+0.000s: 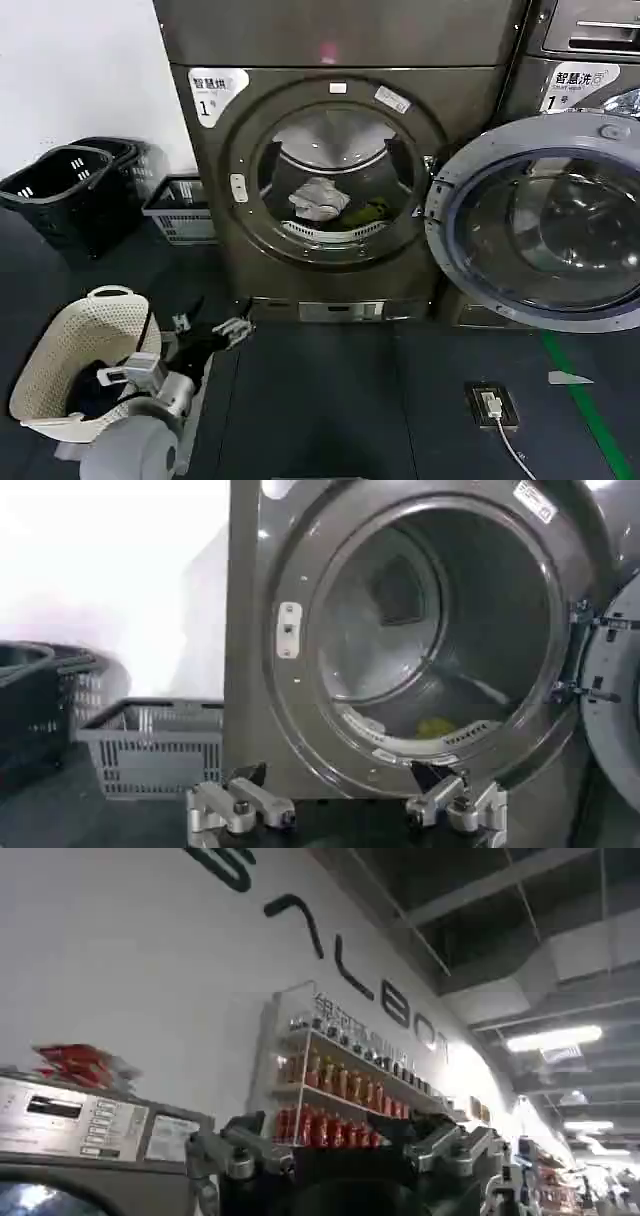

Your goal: Grasp the clothes from the dryer.

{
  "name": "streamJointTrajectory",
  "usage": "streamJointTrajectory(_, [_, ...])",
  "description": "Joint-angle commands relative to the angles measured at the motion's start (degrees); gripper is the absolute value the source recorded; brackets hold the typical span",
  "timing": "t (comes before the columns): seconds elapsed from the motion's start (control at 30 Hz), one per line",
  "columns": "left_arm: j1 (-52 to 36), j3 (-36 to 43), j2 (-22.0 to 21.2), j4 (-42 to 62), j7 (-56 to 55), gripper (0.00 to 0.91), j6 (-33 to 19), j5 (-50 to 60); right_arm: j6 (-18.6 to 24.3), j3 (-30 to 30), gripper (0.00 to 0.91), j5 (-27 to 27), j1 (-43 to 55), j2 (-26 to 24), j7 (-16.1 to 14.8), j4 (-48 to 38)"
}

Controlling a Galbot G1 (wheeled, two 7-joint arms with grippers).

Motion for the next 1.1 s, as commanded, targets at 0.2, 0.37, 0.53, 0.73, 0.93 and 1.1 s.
streamJointTrajectory(0.2, [-0.37,0.04,0.03,-0.08,0.13,0.907,-0.02,-0.14,-0.13,-0.19,0.907,-1.45,0.11,0.17,-0.41,0.03])
streamJointTrajectory(0.37, [-0.32,0.24,-0.17,-0.18,0.15,0.907,-0.02,-0.03,-0.14,-0.03,0.907,-1.38,0.07,0.21,-0.57,-0.07])
streamJointTrajectory(0.53, [-0.18,0.42,-0.48,-0.27,0.19,0.907,-0.09,0.17,-0.13,-0.35,0.907,-1.36,0.25,0.27,-0.81,-0.09])
streamJointTrajectory(0.73, [-0.13,0.65,-0.87,-0.38,0.27,0.907,-0.11,0.28,-0.07,-0.59,0.907,-1.32,0.42,-0.02,-0.99,-0.31])
streamJointTrajectory(0.93, [-0.26,0.59,-0.65,-0.31,0.33,0.907,-0.16,0.09,-0.06,-0.59,0.907,-1.21,0.48,-0.45,-1.14,-0.46])
streamJointTrajectory(1.1, [-0.3,0.69,-0.62,-0.1,0.37,0.907,-0.09,0.05,-0.09,-0.9,0.907,-1.22,0.55,-0.07,-1.33,-0.42])
